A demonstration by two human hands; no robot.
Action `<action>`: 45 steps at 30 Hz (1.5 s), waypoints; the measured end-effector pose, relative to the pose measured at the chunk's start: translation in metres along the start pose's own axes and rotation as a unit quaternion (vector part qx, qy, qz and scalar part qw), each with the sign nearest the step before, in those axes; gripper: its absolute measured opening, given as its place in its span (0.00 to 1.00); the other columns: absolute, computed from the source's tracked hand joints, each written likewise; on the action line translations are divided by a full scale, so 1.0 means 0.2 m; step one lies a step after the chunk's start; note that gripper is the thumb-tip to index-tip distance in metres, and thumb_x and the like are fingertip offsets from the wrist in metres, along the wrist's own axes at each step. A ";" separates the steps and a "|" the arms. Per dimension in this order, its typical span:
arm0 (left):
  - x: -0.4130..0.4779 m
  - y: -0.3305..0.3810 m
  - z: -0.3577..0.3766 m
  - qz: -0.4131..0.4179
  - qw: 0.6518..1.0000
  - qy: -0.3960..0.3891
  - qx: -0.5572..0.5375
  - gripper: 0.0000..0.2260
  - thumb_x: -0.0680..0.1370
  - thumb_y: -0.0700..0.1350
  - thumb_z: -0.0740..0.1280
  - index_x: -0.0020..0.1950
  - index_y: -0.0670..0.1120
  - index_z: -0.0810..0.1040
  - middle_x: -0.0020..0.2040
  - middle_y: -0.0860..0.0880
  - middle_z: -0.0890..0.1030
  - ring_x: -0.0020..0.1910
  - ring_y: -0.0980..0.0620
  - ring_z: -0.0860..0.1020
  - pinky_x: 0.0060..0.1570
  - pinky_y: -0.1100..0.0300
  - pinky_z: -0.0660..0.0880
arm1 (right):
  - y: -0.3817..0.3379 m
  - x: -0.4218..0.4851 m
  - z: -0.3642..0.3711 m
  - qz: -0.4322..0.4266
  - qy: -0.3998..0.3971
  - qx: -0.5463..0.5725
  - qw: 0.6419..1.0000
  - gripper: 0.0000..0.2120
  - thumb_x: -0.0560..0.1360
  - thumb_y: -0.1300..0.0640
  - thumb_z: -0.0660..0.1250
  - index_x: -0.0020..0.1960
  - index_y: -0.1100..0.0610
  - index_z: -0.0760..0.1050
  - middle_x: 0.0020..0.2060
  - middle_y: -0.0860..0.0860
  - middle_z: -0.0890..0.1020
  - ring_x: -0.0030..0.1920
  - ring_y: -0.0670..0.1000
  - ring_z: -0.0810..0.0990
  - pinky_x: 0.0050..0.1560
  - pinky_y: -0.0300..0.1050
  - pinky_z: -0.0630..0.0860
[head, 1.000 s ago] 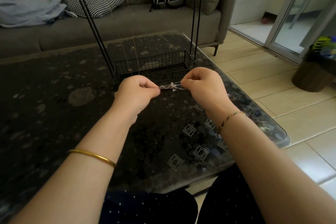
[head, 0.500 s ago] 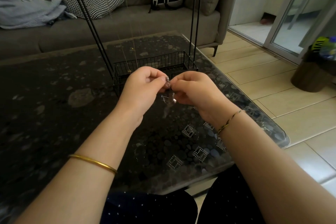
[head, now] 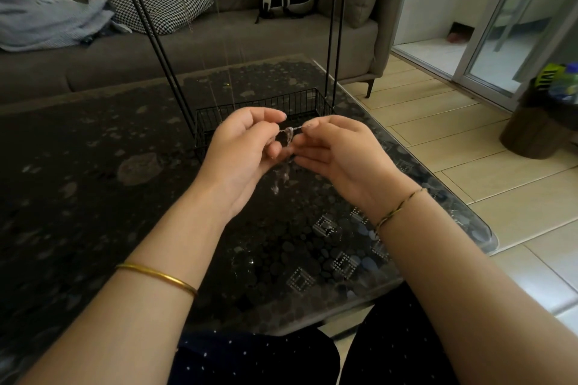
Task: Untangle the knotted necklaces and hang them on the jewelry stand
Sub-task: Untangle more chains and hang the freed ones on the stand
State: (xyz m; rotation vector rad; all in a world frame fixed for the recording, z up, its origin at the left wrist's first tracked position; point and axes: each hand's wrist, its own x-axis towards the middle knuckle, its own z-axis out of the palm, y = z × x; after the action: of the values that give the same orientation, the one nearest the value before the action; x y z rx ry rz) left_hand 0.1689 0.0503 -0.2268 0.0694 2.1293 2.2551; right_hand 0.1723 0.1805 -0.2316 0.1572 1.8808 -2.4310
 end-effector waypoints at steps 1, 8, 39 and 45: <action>0.00 0.00 0.00 0.005 1.000 -0.006 0.009 0.09 0.79 0.35 0.60 0.49 0.45 0.78 0.29 0.54 0.72 0.29 0.59 0.71 0.46 0.57 0.77 | -0.01 0.00 0.00 0.005 -0.006 0.037 0.999 0.07 0.78 0.64 0.59 0.43 0.59 0.72 0.32 0.52 0.76 0.37 0.51 0.79 0.51 0.49 0.78; 0.01 -0.05 -0.01 0.080 0.958 0.040 0.273 0.08 0.76 0.36 0.65 0.45 0.50 0.79 0.37 0.49 0.76 0.35 0.57 0.74 0.36 0.64 0.72 | -0.01 0.00 -0.02 -0.010 0.047 -0.088 0.995 0.05 0.77 0.63 0.60 0.46 0.61 0.74 0.29 0.49 0.68 0.23 0.44 0.64 0.22 0.36 0.63; 0.00 -0.04 0.00 0.056 0.971 0.022 0.232 0.04 0.76 0.44 0.69 0.42 0.48 0.81 0.33 0.56 0.74 0.32 0.62 0.72 0.33 0.65 0.68 | -0.01 -0.01 -0.02 -0.083 0.050 -0.199 0.975 0.03 0.72 0.62 0.68 0.41 0.62 0.79 0.28 0.46 0.76 0.27 0.41 0.71 0.29 0.33 0.68; -0.01 -0.02 0.00 -0.025 0.990 0.009 0.138 0.04 0.78 0.40 0.67 0.45 0.46 0.80 0.41 0.50 0.79 0.36 0.56 0.77 0.33 0.64 0.77 | -0.01 -0.02 -0.02 -0.094 0.047 -0.212 0.972 0.03 0.73 0.62 0.68 0.40 0.60 0.79 0.28 0.44 0.76 0.25 0.38 0.71 0.31 0.33 0.67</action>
State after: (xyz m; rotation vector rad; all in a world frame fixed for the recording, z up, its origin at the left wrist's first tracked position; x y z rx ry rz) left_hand 0.1700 0.0501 -0.2315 0.0024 2.4079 1.9280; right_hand 0.1755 0.1839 -0.2308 0.0742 2.5095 -2.0867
